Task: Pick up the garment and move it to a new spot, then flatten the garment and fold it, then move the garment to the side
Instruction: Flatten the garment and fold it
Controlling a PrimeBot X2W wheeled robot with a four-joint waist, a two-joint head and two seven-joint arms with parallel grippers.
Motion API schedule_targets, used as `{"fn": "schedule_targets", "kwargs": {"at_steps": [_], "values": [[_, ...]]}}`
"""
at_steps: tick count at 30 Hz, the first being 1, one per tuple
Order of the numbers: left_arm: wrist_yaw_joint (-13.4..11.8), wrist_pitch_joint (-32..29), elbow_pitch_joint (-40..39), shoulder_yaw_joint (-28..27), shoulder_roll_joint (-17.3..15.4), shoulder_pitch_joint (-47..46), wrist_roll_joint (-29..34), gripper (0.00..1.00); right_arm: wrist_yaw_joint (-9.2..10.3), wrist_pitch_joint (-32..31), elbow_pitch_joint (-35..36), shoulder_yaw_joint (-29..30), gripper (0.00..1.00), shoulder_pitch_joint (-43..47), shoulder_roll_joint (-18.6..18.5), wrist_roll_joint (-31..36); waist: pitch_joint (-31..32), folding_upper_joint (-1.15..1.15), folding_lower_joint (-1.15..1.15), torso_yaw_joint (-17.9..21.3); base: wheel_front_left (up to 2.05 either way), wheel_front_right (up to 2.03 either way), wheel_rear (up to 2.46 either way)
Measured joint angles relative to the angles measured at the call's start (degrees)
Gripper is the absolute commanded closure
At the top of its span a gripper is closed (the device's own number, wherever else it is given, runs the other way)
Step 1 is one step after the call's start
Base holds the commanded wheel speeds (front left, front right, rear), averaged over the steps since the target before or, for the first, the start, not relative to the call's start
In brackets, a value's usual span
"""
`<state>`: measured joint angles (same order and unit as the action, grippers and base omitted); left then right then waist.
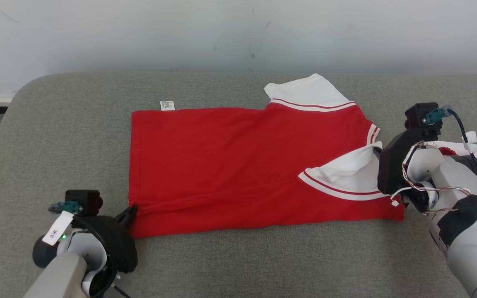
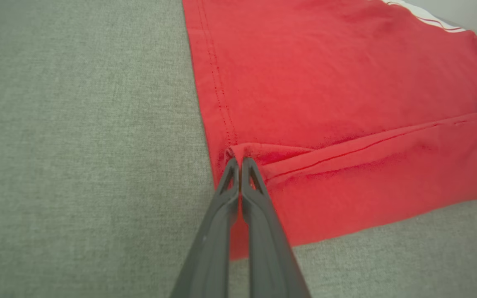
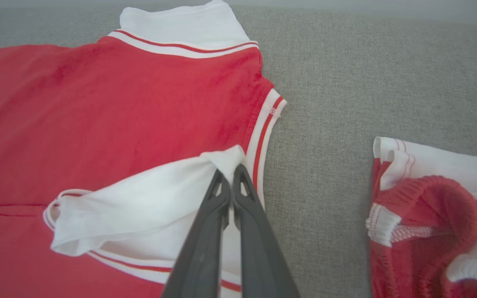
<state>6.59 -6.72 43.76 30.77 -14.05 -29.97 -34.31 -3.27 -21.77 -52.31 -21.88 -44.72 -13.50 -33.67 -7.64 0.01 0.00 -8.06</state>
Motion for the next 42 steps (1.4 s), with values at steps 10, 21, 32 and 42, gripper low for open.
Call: {"fn": "schedule_targets", "kwargs": {"at_steps": [10,21,32,42], "values": [[0.1,4.4,3.8,0.4,1.1,-1.7,0.7,0.00,-0.07,5.0,-5.6,-0.7,0.18,-2.0,1.3,1.0,-0.6,0.00,0.00,0.7,0.00,0.00,0.00],[-0.1,11.5,6.2,0.4,2.5,-1.6,1.5,0.00,-2.37,14.2,-8.6,1.0,0.00,-0.6,0.9,-0.1,3.0,-0.01,-0.01,0.4,0.00,0.00,0.00],[-1.5,18.2,4.7,0.2,2.2,7.4,1.6,0.00,-3.31,23.2,-6.1,0.3,0.00,11.7,0.5,-0.6,7.3,-0.01,-0.02,0.2,0.00,0.00,0.00],[-2.5,19.4,2.8,0.2,2.3,9.4,2.1,0.00,-3.64,28.3,-3.4,-1.9,0.00,17.0,0.0,0.6,8.3,-0.01,-0.01,1.1,0.00,0.00,0.00]]}}
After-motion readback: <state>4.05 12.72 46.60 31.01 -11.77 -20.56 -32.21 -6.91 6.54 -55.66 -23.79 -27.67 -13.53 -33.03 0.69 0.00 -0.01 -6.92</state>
